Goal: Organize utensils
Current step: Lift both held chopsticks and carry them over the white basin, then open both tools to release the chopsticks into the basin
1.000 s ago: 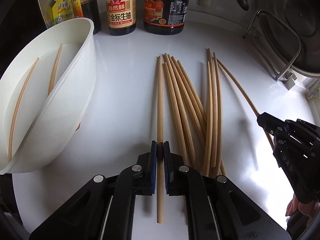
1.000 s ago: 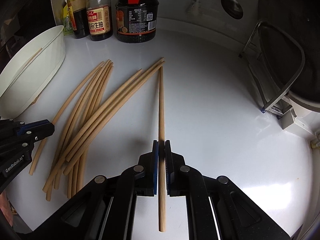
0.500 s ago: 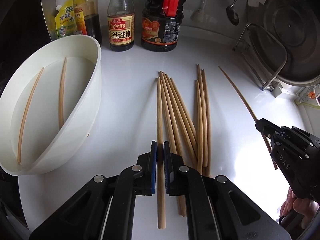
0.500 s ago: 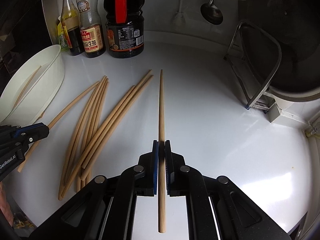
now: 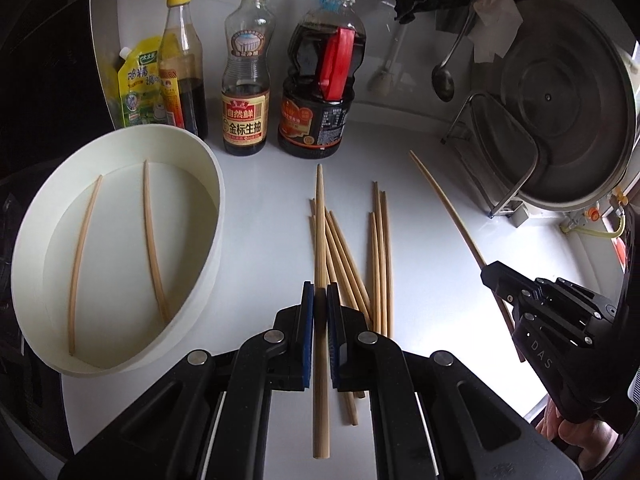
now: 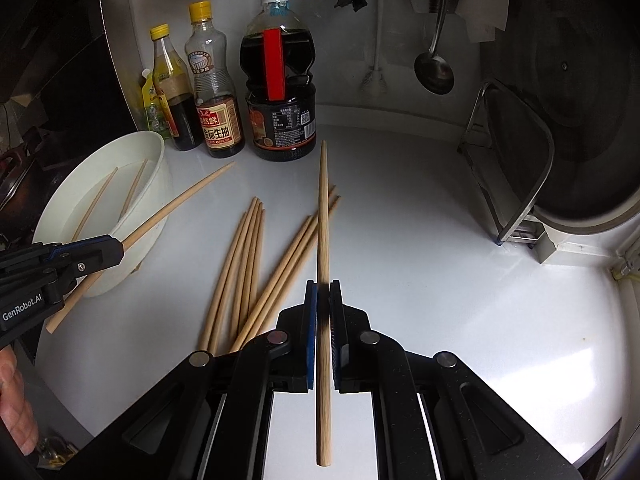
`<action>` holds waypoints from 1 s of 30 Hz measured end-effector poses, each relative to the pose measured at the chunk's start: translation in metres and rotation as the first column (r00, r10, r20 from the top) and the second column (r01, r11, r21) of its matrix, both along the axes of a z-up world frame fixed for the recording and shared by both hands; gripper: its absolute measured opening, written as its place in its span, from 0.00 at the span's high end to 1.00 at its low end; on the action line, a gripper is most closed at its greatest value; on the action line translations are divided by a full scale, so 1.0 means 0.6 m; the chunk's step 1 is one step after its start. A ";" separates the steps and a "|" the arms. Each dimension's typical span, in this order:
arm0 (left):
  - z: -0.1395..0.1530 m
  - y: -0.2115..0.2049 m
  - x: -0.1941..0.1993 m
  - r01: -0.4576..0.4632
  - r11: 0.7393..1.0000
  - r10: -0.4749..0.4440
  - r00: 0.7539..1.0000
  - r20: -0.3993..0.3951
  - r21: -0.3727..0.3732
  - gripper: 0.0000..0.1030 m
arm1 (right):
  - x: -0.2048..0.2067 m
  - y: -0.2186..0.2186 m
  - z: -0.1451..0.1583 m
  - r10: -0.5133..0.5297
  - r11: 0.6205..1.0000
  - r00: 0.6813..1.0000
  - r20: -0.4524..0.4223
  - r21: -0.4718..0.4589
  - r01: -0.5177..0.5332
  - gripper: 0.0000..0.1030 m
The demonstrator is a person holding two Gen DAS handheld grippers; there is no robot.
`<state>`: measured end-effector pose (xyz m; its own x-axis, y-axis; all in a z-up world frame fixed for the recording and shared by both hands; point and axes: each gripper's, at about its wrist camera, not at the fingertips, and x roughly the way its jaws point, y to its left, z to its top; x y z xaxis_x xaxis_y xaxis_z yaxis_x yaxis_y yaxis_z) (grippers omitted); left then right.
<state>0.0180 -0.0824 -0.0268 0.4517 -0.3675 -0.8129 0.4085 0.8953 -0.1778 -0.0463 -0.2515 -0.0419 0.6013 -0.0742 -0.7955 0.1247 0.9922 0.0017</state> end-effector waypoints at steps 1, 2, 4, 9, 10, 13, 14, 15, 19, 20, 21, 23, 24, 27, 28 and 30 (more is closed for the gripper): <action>0.009 0.009 0.002 -0.008 1.000 0.008 1.000 0.010 -0.005 0.93 | 0.002 0.008 0.008 0.009 1.000 1.000 0.007 0.003 -0.009 0.94; 0.017 0.018 0.006 -0.017 1.000 0.018 1.000 0.017 -0.010 0.93 | 0.006 0.017 0.015 0.020 1.000 1.000 0.015 0.007 -0.020 0.94; 0.034 0.041 0.015 -0.042 0.999 0.042 0.998 0.036 -0.015 0.93 | 0.017 0.040 0.028 0.048 0.999 0.998 0.031 0.014 -0.048 0.94; 0.062 0.119 0.047 -0.131 0.991 0.130 0.988 0.083 -0.001 0.93 | 0.064 0.115 0.050 0.132 0.990 0.989 0.062 0.034 -0.134 0.94; 0.064 0.137 0.055 -0.150 0.989 0.150 0.985 0.088 0.003 0.93 | 0.076 0.133 0.052 0.151 0.987 0.986 0.065 0.039 -0.154 0.94; 0.063 0.187 0.080 -0.200 0.979 0.197 0.976 0.095 0.022 0.93 | 0.115 0.187 0.053 0.199 0.976 0.978 0.069 0.071 -0.204 0.94; 0.061 0.203 0.088 -0.212 0.977 0.209 0.973 0.095 0.026 0.93 | 0.129 0.205 0.051 0.214 0.972 0.975 0.066 0.082 -0.219 0.94; 0.058 0.219 0.097 -0.225 0.974 0.221 0.971 0.097 0.033 0.93 | 0.142 0.223 0.049 0.227 0.968 0.972 0.064 0.091 -0.232 0.94; 0.041 0.265 0.133 -0.248 0.967 0.243 0.966 0.084 0.051 0.93 | 0.196 0.291 0.037 0.270 0.955 0.962 0.037 0.118 -0.273 0.94; 0.034 0.272 0.143 -0.251 0.966 0.246 0.966 0.079 0.056 0.93 | 0.208 0.305 0.033 0.275 0.953 0.961 0.028 0.124 -0.277 0.94; 0.026 0.280 0.151 -0.252 0.966 0.248 0.966 0.072 0.062 0.93 | 0.220 0.318 0.028 0.278 0.951 0.960 0.017 0.133 -0.278 0.94; 0.011 0.294 0.167 -0.252 0.966 0.249 0.967 0.051 0.064 0.93 | 0.241 0.337 0.015 0.276 0.950 0.961 -0.009 0.156 -0.272 0.94; 0.004 0.301 0.172 -0.249 0.966 0.246 0.968 0.043 0.066 0.93 | 0.248 0.345 0.007 0.272 0.950 0.962 -0.024 0.167 -0.264 0.94; -0.016 0.314 0.187 -0.237 0.969 0.236 0.972 0.022 0.074 0.93 | 0.268 0.363 -0.021 0.260 0.953 0.963 -0.070 0.182 -0.244 0.94; -0.023 0.317 0.190 -0.234 0.969 0.233 0.972 0.016 0.077 0.93 | 0.272 0.368 -0.028 0.258 0.953 0.963 -0.083 0.183 -0.239 0.94; -0.037 0.321 0.198 -0.229 0.970 0.230 0.973 -0.001 0.086 0.93 | 0.280 0.375 -0.042 0.253 0.956 0.961 -0.108 0.182 -0.231 0.94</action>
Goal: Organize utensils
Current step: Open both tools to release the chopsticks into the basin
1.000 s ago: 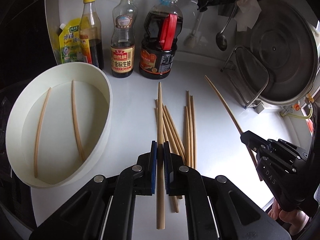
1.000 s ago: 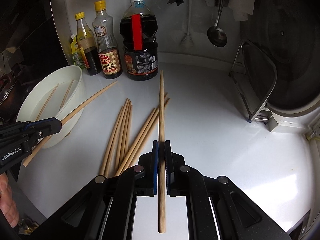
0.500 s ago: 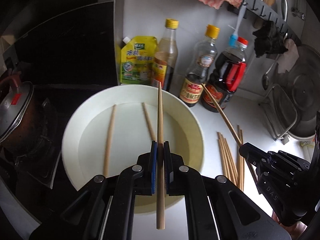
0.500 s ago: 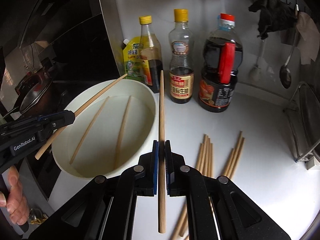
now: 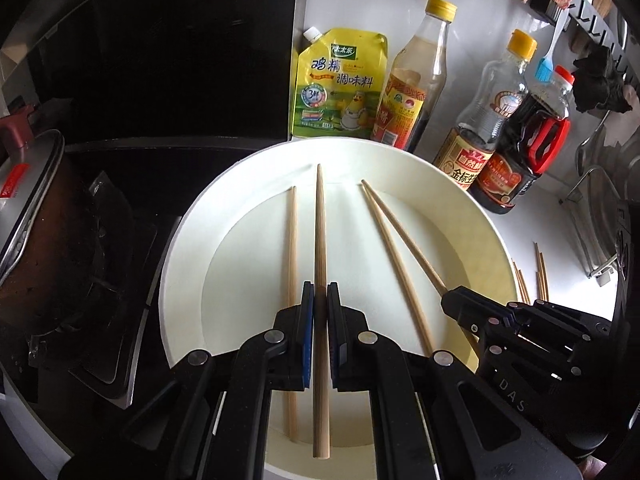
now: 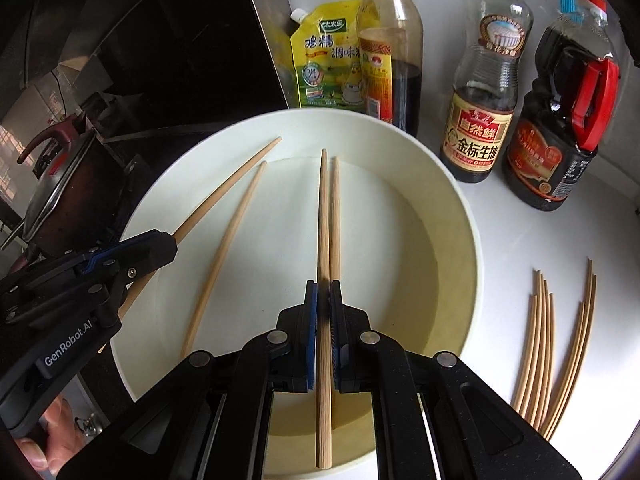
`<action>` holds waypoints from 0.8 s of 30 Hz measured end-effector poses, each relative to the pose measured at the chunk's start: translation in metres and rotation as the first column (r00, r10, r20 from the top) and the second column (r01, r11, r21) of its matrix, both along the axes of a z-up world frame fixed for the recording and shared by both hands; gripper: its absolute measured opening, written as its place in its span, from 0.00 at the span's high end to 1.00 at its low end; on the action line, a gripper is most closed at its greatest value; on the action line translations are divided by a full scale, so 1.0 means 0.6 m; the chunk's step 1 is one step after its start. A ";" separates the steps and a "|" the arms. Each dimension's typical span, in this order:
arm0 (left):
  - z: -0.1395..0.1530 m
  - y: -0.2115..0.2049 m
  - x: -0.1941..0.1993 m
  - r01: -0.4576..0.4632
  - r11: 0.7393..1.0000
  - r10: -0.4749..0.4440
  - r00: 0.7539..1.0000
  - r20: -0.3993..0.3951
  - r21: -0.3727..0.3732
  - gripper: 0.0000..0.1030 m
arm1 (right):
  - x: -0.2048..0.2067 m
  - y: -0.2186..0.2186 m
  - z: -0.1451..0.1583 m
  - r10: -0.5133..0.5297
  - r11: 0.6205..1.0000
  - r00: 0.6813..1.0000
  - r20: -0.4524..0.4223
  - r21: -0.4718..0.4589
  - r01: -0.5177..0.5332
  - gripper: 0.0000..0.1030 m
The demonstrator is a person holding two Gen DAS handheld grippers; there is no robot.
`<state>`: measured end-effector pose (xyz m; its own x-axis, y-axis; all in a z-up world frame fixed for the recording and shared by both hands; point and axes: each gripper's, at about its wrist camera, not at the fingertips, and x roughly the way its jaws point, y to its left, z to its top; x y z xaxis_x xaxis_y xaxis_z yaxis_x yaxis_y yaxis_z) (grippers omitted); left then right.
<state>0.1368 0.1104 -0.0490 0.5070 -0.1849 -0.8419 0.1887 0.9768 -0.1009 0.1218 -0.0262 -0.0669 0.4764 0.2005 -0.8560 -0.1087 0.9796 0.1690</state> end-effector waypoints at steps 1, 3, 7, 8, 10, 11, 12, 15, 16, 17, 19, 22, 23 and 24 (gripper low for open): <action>-0.008 0.003 0.004 0.000 1.000 0.000 1.000 -0.012 0.004 0.93 | 0.002 0.001 -0.005 -0.006 1.000 1.000 -0.010 0.001 0.006 0.94; -0.021 0.007 0.010 0.003 1.000 -0.003 1.000 -0.031 0.008 0.93 | 0.004 0.006 -0.017 -0.015 1.000 0.999 -0.030 0.009 0.015 0.94; -0.037 0.010 0.016 0.014 1.000 -0.013 0.998 -0.066 0.009 0.93 | 0.015 0.012 -0.032 -0.023 1.000 0.998 -0.065 0.015 0.024 0.94; -0.040 0.010 0.018 0.015 1.000 -0.014 0.997 -0.077 0.008 0.92 | 0.016 0.012 -0.035 -0.026 0.999 0.997 -0.073 0.020 0.027 0.94; -0.046 0.012 0.022 0.005 1.000 -0.004 0.995 -0.097 0.007 0.92 | 0.019 0.013 -0.041 -0.028 0.999 0.996 -0.083 0.030 0.031 0.94; -0.047 0.013 0.023 0.000 1.000 0.000 0.994 -0.106 0.004 0.92 | 0.019 0.013 -0.042 -0.030 0.999 0.996 -0.084 0.029 0.032 0.94; -0.047 0.015 0.024 -0.005 1.000 0.005 0.994 -0.110 0.001 0.92 | 0.018 0.013 -0.041 -0.029 0.999 0.996 -0.083 0.027 0.031 0.94; -0.039 0.017 0.022 -0.014 1.000 0.015 0.995 -0.096 0.010 0.77 | 0.017 0.013 -0.040 -0.026 0.999 0.996 -0.084 0.025 0.028 0.94; -0.035 0.018 0.022 -0.018 1.000 0.019 0.996 -0.088 0.012 0.72 | 0.017 0.011 -0.040 -0.027 0.999 0.996 -0.087 0.025 0.029 0.94; -0.030 0.019 0.021 -0.024 1.000 0.025 0.996 -0.081 0.017 0.60 | 0.017 0.010 -0.039 -0.027 0.999 0.996 -0.085 0.029 0.029 0.92; -0.021 0.022 0.017 -0.036 0.999 0.037 0.998 -0.058 0.024 0.44 | 0.016 0.007 -0.034 -0.022 0.999 0.997 -0.078 0.040 0.025 0.87; -0.010 0.027 0.013 -0.047 0.999 0.048 0.998 -0.050 0.025 0.44 | 0.009 0.000 -0.024 -0.025 0.999 0.998 -0.061 0.034 0.027 0.86; -0.007 0.028 0.011 -0.051 0.998 0.052 0.997 -0.049 0.025 0.44 | 0.005 -0.003 -0.021 -0.027 0.999 0.998 -0.058 0.037 0.030 0.86; -0.004 0.029 0.009 -0.056 0.998 0.057 0.997 -0.048 0.027 0.43 | 0.002 -0.006 -0.017 -0.029 0.999 0.998 -0.054 0.039 0.032 0.85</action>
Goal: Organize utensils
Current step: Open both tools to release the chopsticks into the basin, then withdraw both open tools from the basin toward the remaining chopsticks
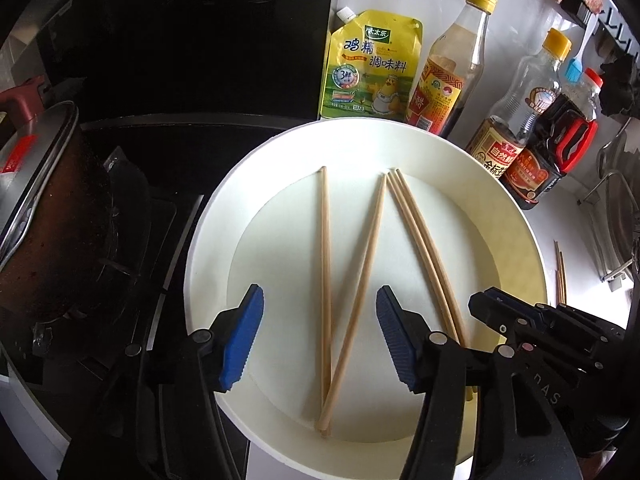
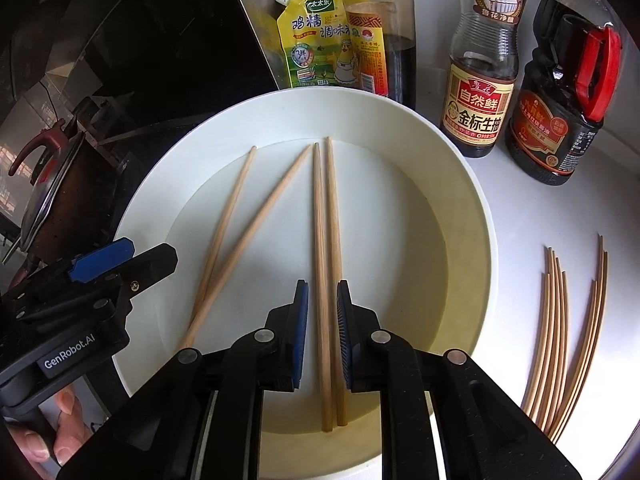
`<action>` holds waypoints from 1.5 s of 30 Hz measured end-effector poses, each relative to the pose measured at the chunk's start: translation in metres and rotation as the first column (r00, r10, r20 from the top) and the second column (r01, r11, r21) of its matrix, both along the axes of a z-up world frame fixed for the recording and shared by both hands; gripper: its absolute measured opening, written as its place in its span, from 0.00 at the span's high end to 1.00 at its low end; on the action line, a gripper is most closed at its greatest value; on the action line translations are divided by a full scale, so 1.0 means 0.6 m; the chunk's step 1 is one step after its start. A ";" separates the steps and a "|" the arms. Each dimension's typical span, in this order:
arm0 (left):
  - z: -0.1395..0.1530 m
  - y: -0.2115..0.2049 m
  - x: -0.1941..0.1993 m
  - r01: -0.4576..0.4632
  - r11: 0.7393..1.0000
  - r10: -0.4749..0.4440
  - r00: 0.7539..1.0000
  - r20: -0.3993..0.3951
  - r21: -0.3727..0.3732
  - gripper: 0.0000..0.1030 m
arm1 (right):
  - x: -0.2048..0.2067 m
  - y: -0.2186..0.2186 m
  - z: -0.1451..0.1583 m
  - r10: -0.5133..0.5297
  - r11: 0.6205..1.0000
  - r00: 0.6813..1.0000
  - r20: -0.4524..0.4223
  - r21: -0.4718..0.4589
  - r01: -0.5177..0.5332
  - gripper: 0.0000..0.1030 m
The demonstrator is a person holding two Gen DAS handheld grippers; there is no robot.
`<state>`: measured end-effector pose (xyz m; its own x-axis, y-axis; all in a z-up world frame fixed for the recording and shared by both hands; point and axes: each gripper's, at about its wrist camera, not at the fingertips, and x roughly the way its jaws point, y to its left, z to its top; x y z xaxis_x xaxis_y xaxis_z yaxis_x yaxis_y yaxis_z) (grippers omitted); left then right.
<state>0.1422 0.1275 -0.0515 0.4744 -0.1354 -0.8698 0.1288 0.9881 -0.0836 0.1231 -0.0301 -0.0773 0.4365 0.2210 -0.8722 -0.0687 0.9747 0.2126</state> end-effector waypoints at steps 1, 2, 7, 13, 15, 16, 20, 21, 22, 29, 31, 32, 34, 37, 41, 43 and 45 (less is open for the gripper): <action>0.002 0.001 -0.003 -0.006 1.000 0.006 1.000 0.002 0.004 0.42 | -0.004 -0.004 0.003 -0.002 1.000 1.000 0.004 0.001 0.002 0.82; 0.005 0.003 -0.006 -0.011 1.000 0.011 1.000 0.006 0.006 0.39 | -0.008 -0.008 0.007 -0.003 1.000 1.000 0.008 0.002 0.003 0.80; 0.014 0.003 -0.024 -0.033 0.999 0.033 0.999 0.027 0.015 0.34 | -0.026 -0.021 0.018 0.002 1.000 1.000 0.017 0.007 -0.002 0.78; 0.022 -0.004 -0.048 -0.053 0.998 0.053 0.998 0.036 0.022 0.33 | -0.054 -0.031 0.030 0.014 1.000 0.999 0.038 0.008 -0.014 0.75; 0.026 -0.006 -0.058 -0.059 0.998 0.058 0.997 0.042 0.022 0.30 | -0.063 -0.034 0.034 0.016 1.000 0.999 0.043 0.008 -0.016 0.74; 0.029 -0.007 -0.063 -0.061 0.998 0.060 0.997 0.046 0.021 0.30 | -0.067 -0.035 0.035 0.017 1.000 0.999 0.045 0.007 -0.017 0.74; 0.038 -0.014 -0.082 -0.061 0.998 0.060 0.996 0.059 0.023 0.29 | -0.088 -0.041 0.043 0.020 1.000 0.998 0.055 0.009 -0.020 0.73; 0.041 -0.017 -0.087 -0.061 0.998 0.060 0.996 0.063 0.023 0.29 | -0.094 -0.044 0.046 0.021 1.000 0.998 0.057 0.010 -0.022 0.72; 0.043 -0.021 -0.092 -0.061 0.998 0.059 0.996 0.066 0.023 0.28 | -0.100 -0.046 0.048 0.023 1.000 0.998 0.060 0.009 -0.024 0.70; 0.051 -0.047 -0.123 -0.053 0.998 0.052 0.996 0.069 0.020 0.25 | -0.138 -0.069 0.061 0.025 1.000 0.997 0.075 0.000 -0.025 0.65; 0.054 -0.056 -0.133 -0.047 0.999 0.045 0.996 0.072 0.021 0.25 | -0.151 -0.080 0.063 0.022 1.000 0.997 0.078 0.000 -0.022 0.62; 0.054 -0.061 -0.137 -0.043 0.999 0.041 0.996 0.074 0.021 0.24 | -0.158 -0.087 0.064 0.020 1.000 0.996 0.082 0.002 -0.020 0.61; 0.055 -0.070 -0.145 -0.038 0.999 0.036 0.996 0.080 0.023 0.23 | -0.173 -0.103 0.065 0.014 1.000 0.996 0.085 -0.001 -0.014 0.61; 0.054 -0.083 -0.155 -0.033 0.999 0.031 0.996 0.082 0.023 0.23 | -0.193 -0.129 0.066 -0.007 1.000 0.996 0.084 -0.010 0.008 0.59; 0.056 -0.107 -0.169 -0.012 0.999 0.010 0.995 0.096 0.030 0.20 | -0.222 -0.170 0.063 -0.049 0.999 0.996 0.080 -0.016 0.051 0.59; 0.058 -0.124 -0.177 0.007 0.999 -0.011 0.994 0.107 0.034 0.18 | -0.237 -0.194 0.060 -0.077 0.997 0.994 0.077 -0.026 0.079 0.58; 0.060 -0.144 -0.184 0.033 0.999 -0.036 0.993 0.116 0.033 0.18 | -0.252 -0.219 0.058 -0.110 0.993 0.991 0.074 -0.031 0.112 0.58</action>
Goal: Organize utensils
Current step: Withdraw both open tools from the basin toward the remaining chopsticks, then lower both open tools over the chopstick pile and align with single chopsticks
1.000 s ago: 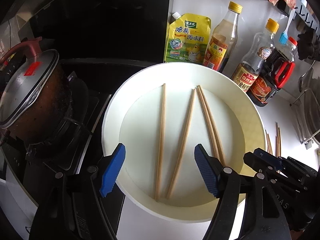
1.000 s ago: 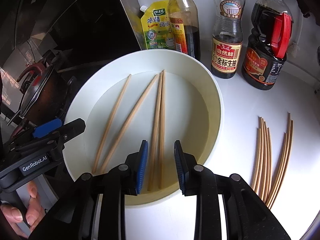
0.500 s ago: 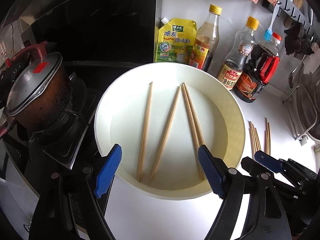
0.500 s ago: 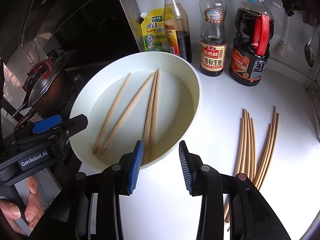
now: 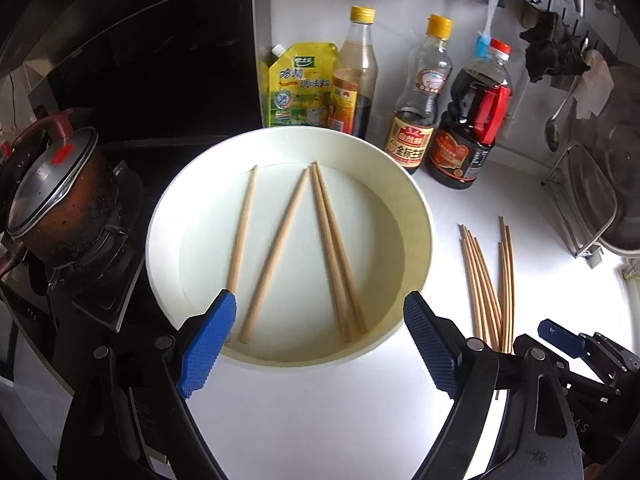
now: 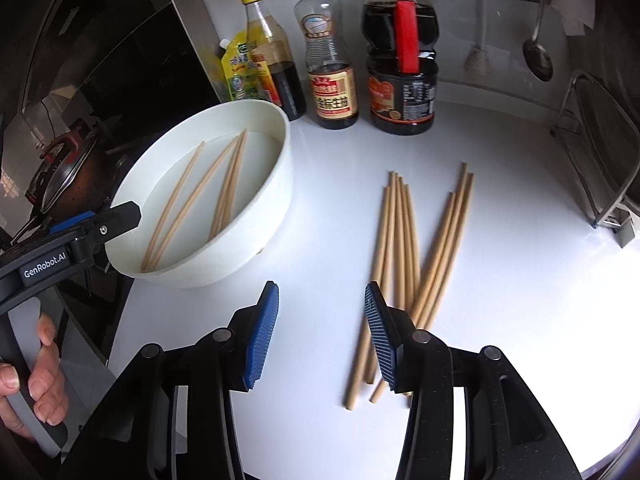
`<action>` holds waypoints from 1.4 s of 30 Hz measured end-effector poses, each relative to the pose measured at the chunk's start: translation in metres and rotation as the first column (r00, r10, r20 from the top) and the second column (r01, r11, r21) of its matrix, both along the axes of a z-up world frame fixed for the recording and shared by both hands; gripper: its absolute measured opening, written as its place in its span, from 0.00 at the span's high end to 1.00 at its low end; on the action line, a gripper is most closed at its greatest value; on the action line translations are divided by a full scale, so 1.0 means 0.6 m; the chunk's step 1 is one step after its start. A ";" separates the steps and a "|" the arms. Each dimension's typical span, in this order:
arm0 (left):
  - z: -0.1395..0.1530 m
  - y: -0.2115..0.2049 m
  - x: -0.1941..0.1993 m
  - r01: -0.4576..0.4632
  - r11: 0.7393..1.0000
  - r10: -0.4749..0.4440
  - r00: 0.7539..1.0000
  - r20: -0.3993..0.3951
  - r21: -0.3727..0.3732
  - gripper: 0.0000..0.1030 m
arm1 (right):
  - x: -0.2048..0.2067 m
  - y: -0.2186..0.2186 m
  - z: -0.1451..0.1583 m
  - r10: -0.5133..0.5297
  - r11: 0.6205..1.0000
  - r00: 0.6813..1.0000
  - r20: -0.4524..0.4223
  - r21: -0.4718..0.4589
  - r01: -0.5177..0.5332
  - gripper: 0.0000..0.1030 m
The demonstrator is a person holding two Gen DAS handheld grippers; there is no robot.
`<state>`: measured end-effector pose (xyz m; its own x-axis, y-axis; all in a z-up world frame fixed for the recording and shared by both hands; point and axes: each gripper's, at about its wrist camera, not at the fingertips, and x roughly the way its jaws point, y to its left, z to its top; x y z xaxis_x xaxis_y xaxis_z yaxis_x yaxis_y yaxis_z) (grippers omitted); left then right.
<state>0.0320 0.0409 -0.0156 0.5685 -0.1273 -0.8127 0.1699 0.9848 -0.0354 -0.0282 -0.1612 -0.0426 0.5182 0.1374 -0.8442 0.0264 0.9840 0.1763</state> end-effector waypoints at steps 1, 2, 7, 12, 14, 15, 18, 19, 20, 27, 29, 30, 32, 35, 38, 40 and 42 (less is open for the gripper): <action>0.000 -0.011 -0.004 0.013 1.000 -0.013 1.000 0.003 0.000 0.18 | -0.007 -0.013 -0.002 -0.018 1.000 1.000 -0.002 -0.003 0.018 0.57; -0.001 -0.023 -0.008 0.026 1.000 -0.026 1.000 0.004 -0.001 0.18 | -0.012 -0.027 -0.007 -0.035 0.999 0.999 -0.003 -0.006 0.035 0.57; -0.010 -0.087 -0.029 0.091 0.996 -0.091 0.996 0.026 -0.015 0.15 | -0.035 -0.082 -0.026 -0.107 0.994 0.994 -0.011 -0.030 0.106 0.56; -0.034 -0.146 -0.052 0.150 0.989 -0.149 0.988 0.041 -0.018 0.12 | -0.043 -0.129 -0.064 -0.144 0.988 0.989 -0.030 -0.052 0.142 0.56; -0.050 -0.163 -0.055 0.165 0.986 -0.165 0.986 0.031 -0.006 0.12 | -0.041 -0.144 -0.080 -0.153 0.987 0.988 -0.038 -0.053 0.151 0.56; -0.059 -0.170 -0.056 0.168 0.986 -0.168 0.986 0.024 0.006 0.12 | -0.040 -0.149 -0.087 -0.155 0.987 0.987 -0.041 -0.056 0.153 0.56; -0.080 -0.183 -0.057 0.168 0.986 -0.168 0.986 0.007 0.012 0.12 | -0.030 -0.162 -0.104 -0.155 0.986 0.987 -0.035 -0.060 0.152 0.56; -0.085 -0.185 -0.058 0.166 0.986 -0.166 0.986 0.003 0.005 0.12 | -0.028 -0.164 -0.108 -0.153 0.987 0.988 -0.031 -0.064 0.151 0.56; -0.090 -0.186 -0.058 0.165 0.986 -0.165 0.986 0.000 -0.001 0.12 | -0.024 -0.166 -0.112 -0.148 0.987 0.988 -0.030 -0.066 0.146 0.56; -0.113 -0.197 -0.052 0.140 0.990 -0.140 0.990 -0.006 0.018 0.12 | 0.004 -0.170 -0.127 -0.133 0.990 0.991 -0.033 -0.050 0.131 0.56; -0.114 -0.198 -0.051 0.131 0.991 -0.131 0.991 0.003 0.019 0.12 | 0.014 -0.166 -0.127 -0.133 0.990 0.991 -0.025 -0.055 0.131 0.56; -0.115 -0.199 -0.050 0.129 0.992 -0.129 0.992 0.004 0.013 0.12 | 0.018 -0.164 -0.127 -0.134 0.989 0.991 -0.022 -0.057 0.133 0.56; -0.117 -0.201 -0.047 0.129 0.992 -0.129 0.992 0.001 0.008 0.12 | 0.027 -0.161 -0.129 -0.141 0.988 0.990 -0.026 -0.062 0.139 0.56; -0.119 -0.205 -0.044 0.125 0.992 -0.125 0.992 0.004 0.017 0.12 | 0.035 -0.160 -0.135 -0.146 0.988 0.989 -0.031 -0.058 0.144 0.56; -0.120 -0.202 -0.043 0.117 0.993 -0.117 0.993 0.007 0.004 0.12 | 0.038 -0.158 -0.137 -0.141 0.989 0.990 -0.030 -0.058 0.139 0.56; -0.122 -0.200 -0.042 0.111 0.994 -0.111 0.994 0.007 -0.006 0.12 | 0.040 -0.156 -0.137 -0.138 0.989 0.990 -0.027 -0.061 0.136 0.56; -0.124 -0.200 -0.042 0.108 0.994 -0.108 0.994 0.005 -0.008 0.12 | 0.042 -0.153 -0.140 -0.134 0.988 0.990 -0.031 -0.075 0.132 0.56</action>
